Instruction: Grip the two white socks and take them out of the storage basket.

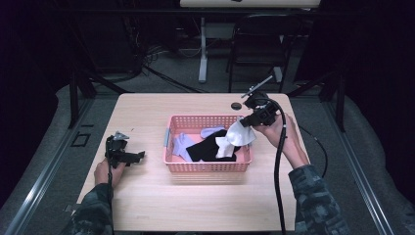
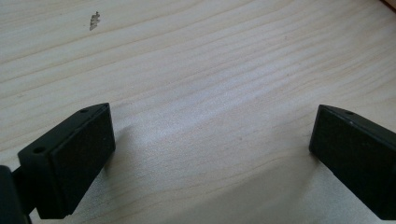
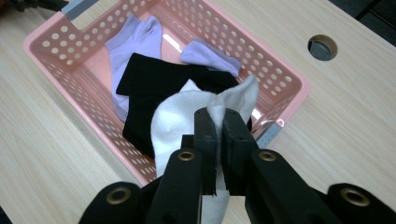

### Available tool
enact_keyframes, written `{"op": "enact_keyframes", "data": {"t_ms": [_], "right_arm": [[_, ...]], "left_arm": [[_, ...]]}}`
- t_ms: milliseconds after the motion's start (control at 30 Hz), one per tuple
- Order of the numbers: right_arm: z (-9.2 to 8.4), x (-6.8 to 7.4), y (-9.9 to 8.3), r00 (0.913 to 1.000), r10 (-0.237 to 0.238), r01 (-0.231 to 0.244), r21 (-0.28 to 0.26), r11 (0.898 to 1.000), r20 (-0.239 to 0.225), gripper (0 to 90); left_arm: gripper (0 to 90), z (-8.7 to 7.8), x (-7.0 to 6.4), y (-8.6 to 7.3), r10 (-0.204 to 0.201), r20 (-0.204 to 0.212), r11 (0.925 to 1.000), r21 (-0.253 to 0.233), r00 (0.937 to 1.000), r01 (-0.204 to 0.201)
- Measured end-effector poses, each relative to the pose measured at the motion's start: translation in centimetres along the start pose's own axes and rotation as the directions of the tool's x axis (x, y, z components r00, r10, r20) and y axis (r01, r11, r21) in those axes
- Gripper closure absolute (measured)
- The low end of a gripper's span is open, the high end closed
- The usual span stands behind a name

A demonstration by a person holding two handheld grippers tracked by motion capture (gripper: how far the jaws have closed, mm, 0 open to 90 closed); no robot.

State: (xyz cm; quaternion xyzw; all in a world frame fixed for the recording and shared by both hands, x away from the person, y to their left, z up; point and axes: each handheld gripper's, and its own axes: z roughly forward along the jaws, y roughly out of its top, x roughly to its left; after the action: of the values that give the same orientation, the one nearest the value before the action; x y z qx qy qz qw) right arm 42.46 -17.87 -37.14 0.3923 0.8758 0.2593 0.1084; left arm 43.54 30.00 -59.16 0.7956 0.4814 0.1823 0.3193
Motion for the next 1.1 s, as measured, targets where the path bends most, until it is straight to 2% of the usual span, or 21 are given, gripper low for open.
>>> {"op": "enact_keyframes", "data": {"t_ms": [433, 600, 767, 900, 1100], "right_arm": [[-2.1, -1.5, -1.3, 0.9985, 0.042, -0.041, -0.029, 0.999, 0.035, 86.2], [-3.0, -2.6, -2.4, 0.9964, 0.072, -0.070, -0.046, 0.997, 0.045, 86.2], [-3.7, -4.0, -4.1, 0.9916, 0.106, -0.103, -0.047, 0.994, 0.074, 86.2], [-3.9, -4.8, -5.3, 0.9874, 0.131, -0.126, -0.058, 0.990, 0.089, 86.1], [-3.2, -5.9, -6.7, 0.9811, 0.157, -0.154, -0.035, 0.988, 0.114, 86.2]], "left_arm": [[0.0, 0.0, 0.0, 0.0, 0.001, 0.000, 1.0000, 0.000, 1.0000, -0.001], [0.0, 0.0, 0.0, 0.0, 0.000, 0.000, 1.0000, 0.000, 1.0000, 0.000], [0.0, 0.0, 0.0, 0.0, 0.000, 0.000, 1.0000, 0.000, 1.0000, 0.000], [0.0, 0.0, 0.0, 0.0, 0.001, 0.000, 1.0000, 0.000, 1.0000, -0.001], [0.0, 0.0, 0.0, 0.0, 0.002, 0.000, 1.0000, 0.001, 1.0000, -0.002]]}}
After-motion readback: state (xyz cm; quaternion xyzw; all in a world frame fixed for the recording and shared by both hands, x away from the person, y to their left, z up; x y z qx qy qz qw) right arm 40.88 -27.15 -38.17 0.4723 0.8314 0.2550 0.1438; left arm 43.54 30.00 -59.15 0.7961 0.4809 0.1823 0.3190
